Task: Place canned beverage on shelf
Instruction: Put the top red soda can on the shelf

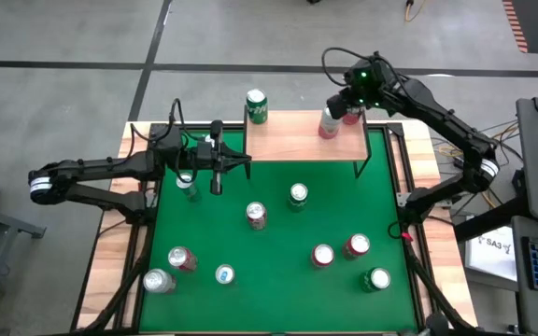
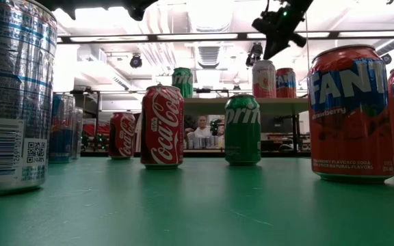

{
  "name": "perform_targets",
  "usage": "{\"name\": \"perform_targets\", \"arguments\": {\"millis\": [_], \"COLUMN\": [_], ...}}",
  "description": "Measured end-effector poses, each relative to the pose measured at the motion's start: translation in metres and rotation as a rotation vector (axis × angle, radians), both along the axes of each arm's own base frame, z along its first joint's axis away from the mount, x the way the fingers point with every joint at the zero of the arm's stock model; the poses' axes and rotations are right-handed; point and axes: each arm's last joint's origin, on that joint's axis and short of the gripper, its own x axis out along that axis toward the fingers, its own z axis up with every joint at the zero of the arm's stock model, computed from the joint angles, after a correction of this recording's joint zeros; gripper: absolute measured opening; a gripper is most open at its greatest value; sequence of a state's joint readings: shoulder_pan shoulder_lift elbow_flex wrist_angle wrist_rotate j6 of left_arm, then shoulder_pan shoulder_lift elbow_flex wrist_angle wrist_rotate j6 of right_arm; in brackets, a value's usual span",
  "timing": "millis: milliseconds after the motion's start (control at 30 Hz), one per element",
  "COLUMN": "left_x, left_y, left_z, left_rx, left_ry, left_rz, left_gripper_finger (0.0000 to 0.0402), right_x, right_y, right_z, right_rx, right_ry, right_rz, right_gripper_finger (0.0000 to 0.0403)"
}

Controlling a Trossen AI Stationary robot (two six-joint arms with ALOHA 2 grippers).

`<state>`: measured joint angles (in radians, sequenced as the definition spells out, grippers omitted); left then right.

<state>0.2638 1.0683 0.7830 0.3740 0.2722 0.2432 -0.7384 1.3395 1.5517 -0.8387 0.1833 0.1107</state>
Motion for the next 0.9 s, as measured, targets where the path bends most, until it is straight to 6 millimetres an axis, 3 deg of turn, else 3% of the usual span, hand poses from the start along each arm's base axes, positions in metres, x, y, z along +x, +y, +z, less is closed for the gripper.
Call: {"name": "perform_targets", "arguments": {"millis": [267,900], "left_x": [0.0,0.0], "left_y": [0.0,0.0], "left_z": [0.0,0.0], "left_rx": [0.0,0.002], "left_ry": [0.0,0.0], "left_rz": [0.0,0.0], "left_gripper_finger": [0.0,0.0], "right_x": [0.005,-0.002], "right_y": [-0.016,-0.014], "right_z": [-0.016,-0.017], "right_rx": [0.017,0.012], "right_ry": [0.075,0.146], "right_rz": [-0.065,-0.121], "right_gripper_finger": [0.0011,0.0011]}}
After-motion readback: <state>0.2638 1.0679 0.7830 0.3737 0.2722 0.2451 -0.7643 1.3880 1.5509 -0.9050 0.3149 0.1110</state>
